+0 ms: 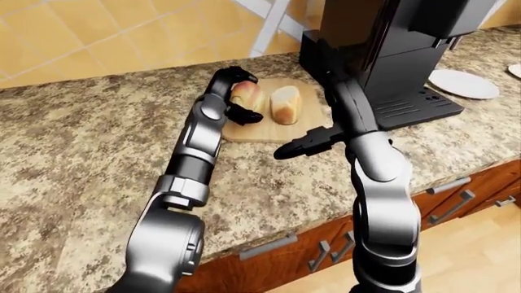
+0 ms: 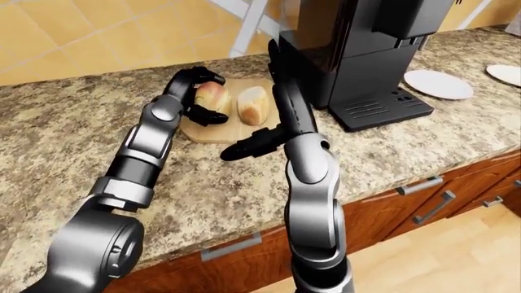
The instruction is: Place all breads on the cutting board.
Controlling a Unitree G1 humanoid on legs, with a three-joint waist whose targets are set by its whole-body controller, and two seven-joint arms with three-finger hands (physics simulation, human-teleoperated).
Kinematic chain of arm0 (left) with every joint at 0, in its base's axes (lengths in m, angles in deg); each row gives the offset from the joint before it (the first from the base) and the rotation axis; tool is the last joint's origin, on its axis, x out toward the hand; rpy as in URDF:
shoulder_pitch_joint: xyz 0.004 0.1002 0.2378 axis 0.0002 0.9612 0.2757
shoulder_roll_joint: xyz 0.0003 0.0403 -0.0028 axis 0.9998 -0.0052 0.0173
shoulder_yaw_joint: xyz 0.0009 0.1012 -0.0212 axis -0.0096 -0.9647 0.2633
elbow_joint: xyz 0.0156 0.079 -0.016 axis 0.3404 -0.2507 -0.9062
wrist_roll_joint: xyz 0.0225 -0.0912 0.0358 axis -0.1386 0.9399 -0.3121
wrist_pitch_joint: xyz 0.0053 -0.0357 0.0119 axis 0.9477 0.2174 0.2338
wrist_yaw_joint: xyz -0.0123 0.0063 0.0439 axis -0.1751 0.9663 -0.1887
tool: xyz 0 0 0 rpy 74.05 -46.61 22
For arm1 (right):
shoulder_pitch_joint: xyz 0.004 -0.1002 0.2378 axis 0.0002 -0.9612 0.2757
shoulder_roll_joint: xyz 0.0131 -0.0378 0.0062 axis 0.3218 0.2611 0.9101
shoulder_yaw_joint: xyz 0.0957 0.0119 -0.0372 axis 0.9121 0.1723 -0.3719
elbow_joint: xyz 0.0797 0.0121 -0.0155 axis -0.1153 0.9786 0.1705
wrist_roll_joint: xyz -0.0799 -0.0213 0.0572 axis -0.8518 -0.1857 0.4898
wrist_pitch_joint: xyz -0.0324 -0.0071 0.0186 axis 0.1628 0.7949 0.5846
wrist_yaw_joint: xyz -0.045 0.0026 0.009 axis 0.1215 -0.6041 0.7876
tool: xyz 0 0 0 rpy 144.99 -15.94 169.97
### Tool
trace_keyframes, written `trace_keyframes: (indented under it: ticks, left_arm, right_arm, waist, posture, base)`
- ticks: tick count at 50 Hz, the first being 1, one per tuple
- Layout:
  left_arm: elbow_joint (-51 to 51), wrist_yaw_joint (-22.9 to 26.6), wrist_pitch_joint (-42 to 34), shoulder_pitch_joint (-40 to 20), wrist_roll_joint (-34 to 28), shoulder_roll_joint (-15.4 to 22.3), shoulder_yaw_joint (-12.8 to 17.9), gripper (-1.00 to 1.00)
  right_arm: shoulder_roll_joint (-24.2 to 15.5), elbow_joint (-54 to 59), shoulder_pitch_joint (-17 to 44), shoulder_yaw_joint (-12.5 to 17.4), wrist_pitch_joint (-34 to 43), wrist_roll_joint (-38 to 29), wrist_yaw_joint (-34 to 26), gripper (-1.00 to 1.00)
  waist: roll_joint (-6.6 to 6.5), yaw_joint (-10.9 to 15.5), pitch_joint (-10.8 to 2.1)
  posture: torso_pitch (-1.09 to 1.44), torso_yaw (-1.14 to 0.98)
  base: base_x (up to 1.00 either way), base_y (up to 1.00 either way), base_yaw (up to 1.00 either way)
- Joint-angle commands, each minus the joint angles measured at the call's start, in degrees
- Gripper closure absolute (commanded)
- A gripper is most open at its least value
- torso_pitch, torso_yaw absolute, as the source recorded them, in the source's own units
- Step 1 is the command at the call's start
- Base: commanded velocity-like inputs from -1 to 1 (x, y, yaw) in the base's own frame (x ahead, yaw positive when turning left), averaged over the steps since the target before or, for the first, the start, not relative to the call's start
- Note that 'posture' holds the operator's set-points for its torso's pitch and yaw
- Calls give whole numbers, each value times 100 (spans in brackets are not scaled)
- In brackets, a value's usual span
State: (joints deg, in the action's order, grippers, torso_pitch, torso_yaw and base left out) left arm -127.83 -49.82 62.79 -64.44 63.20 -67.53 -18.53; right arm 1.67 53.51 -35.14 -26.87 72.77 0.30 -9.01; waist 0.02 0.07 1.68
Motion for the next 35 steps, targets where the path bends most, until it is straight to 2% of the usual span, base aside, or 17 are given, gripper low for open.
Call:
trace_keyframes:
  ticks: [1, 4, 5, 9, 12, 22, 28, 29, 35]
  left_arm:
    - [277, -63, 180, -224, -34, 43, 25, -20]
    - [263, -54, 191, -218, -47, 33, 24, -30]
    - [267, -50, 186, -216, -48, 29, 26, -43]
    - [290, -35, 190, -191, -62, 26, 24, -55]
    - [283, -30, 207, -180, -68, 20, 24, -76]
    - [866, 249, -73, -30, -176, 143, 31, -79]
    - [2501, 850, -890, 509, -293, 364, 116, -91]
    - [2863, 963, -1050, 657, -332, 390, 127, -100]
    - [5489, 1904, -2325, 1586, -728, 503, 131, -100]
  right_arm:
    - [-12, -150, 151, 17, -190, -7, 63, -100]
    - [-14, -152, 138, 11, -194, -2, 68, -100]
    - [-16, -146, 136, 14, -204, 4, 71, -100]
    - [-24, -139, 123, 18, -221, 17, 77, -100]
    - [-23, -116, 116, 20, -241, 27, 91, -100]
    - [-81, -236, 156, 40, -117, -4, 12, -100]
    - [-231, -547, 280, 200, 193, 36, -143, -100]
    - [-277, -625, 313, 227, 278, 38, -182, -100]
    - [-524, -1039, 322, 406, 599, 187, -321, -100]
  waist:
    - [-2, 1, -177]
    - [0, 1, -181]
    - [1, 1, -181]
    - [5, 1, -181]
    - [5, 2, -184]
    - [0, -3, -187]
    - [-18, -16, -157]
    - [-20, -18, -149]
    - [-47, -18, -136]
  posture:
    - [0, 0]
    - [0, 0]
    - [0, 0]
    - [0, 0]
    - [0, 0]
    - [0, 0]
    - [0, 0]
    - [0, 0]
    - [0, 0]
  base:
    - [0, 0, 0]
    - [0, 0, 0]
    - [0, 0, 0]
    - [0, 0, 0]
    - [0, 0, 0]
    - [0, 0, 0]
    - [0, 0, 0]
    - [0, 0, 0]
    - [0, 0, 0]
